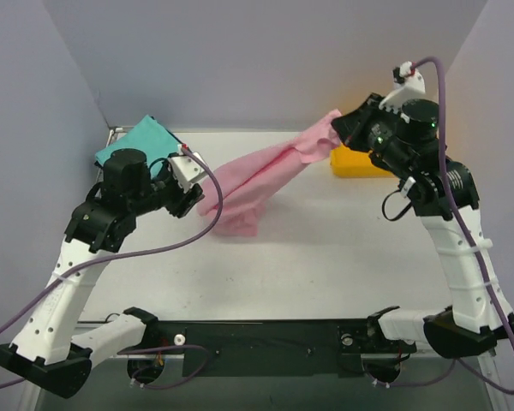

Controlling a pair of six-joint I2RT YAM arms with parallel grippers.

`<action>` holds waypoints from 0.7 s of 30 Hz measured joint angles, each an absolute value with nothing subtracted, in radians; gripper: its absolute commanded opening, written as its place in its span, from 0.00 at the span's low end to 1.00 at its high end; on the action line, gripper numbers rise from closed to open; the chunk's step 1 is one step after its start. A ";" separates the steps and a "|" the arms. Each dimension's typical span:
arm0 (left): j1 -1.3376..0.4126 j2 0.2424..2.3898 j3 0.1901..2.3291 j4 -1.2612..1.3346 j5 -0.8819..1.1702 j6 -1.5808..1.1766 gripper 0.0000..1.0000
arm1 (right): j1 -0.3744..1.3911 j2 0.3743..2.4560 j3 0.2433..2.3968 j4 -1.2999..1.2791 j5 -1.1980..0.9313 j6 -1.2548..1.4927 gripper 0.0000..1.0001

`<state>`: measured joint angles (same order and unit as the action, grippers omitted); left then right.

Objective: Fold and stack the t-shirts
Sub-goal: Flatten out the tshirt

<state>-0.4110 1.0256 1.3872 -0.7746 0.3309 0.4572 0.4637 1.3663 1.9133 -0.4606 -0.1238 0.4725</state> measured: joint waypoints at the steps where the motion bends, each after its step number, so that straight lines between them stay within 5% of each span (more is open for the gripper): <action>1: -0.411 1.040 1.372 -0.769 0.334 0.462 0.59 | 0.413 1.300 1.810 -0.439 -0.112 0.486 0.00; 7: -0.427 1.177 1.252 -0.720 0.340 0.510 0.59 | 0.246 1.138 1.347 -0.382 -0.154 0.527 0.00; 13: -0.445 1.357 1.148 -0.682 0.332 0.648 0.59 | 0.127 1.208 0.983 -0.355 -0.274 0.498 0.00; 21: -0.336 1.712 1.314 -0.628 0.352 0.909 0.55 | 0.058 1.261 0.881 -0.336 -0.360 0.441 0.00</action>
<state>-0.3363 1.7123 1.3140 -0.6277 0.3519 0.9092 0.0582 1.2606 0.8810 -0.3355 -0.3603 0.4408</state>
